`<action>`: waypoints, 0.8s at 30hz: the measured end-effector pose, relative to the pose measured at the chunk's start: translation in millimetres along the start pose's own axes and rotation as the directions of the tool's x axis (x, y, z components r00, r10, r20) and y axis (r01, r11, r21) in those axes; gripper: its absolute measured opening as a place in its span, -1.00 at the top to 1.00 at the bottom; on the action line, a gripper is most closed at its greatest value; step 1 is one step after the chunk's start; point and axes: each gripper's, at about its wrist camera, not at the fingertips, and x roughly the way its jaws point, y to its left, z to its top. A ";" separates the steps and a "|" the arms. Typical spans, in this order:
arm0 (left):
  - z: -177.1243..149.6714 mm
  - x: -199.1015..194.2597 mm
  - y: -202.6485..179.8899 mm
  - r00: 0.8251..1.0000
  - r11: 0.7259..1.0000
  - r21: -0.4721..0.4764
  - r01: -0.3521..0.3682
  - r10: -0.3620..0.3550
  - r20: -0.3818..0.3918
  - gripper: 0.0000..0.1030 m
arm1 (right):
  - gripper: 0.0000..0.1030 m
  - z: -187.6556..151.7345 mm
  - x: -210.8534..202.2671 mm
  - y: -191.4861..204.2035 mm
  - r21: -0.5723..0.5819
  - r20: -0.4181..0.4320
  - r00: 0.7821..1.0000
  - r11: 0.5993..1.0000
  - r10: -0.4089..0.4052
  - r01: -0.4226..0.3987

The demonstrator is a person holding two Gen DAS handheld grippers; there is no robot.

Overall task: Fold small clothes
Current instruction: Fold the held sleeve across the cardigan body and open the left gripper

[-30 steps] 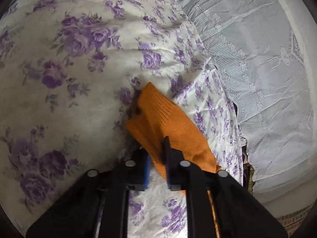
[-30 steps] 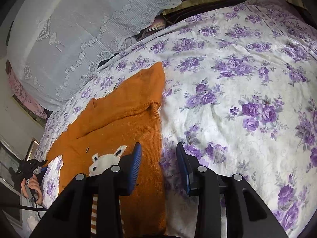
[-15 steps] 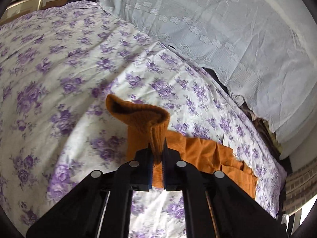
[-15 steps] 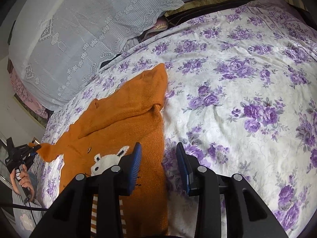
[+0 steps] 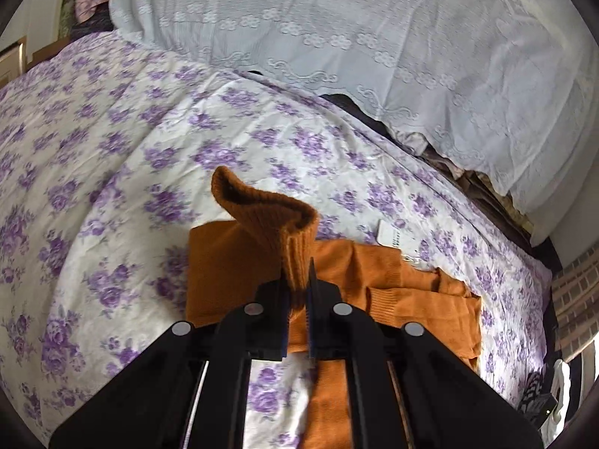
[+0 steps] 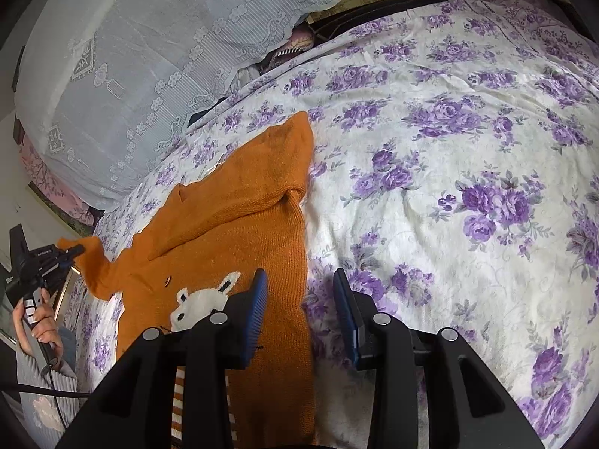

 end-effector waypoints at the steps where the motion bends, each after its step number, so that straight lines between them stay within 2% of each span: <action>1: 0.8 0.6 -7.2 1.000 1.000 0.012 0.002 -0.002 -0.001 0.89 | 0.29 0.2 0.3 -0.2 0.001 -0.001 1.000 1.000 0.001 -0.001; 14: -0.6 11.7 -105.6 0.997 0.982 0.174 0.072 -0.070 -0.022 0.89 | 0.28 1.1 2.4 -1.2 0.005 -0.018 1.000 1.000 0.009 -0.009; 24: -31.7 47.1 -187.0 0.987 0.945 0.294 0.144 -0.118 -0.106 0.89 | 0.26 2.1 5.3 -0.7 -0.002 -0.027 1.000 1.000 0.008 -0.008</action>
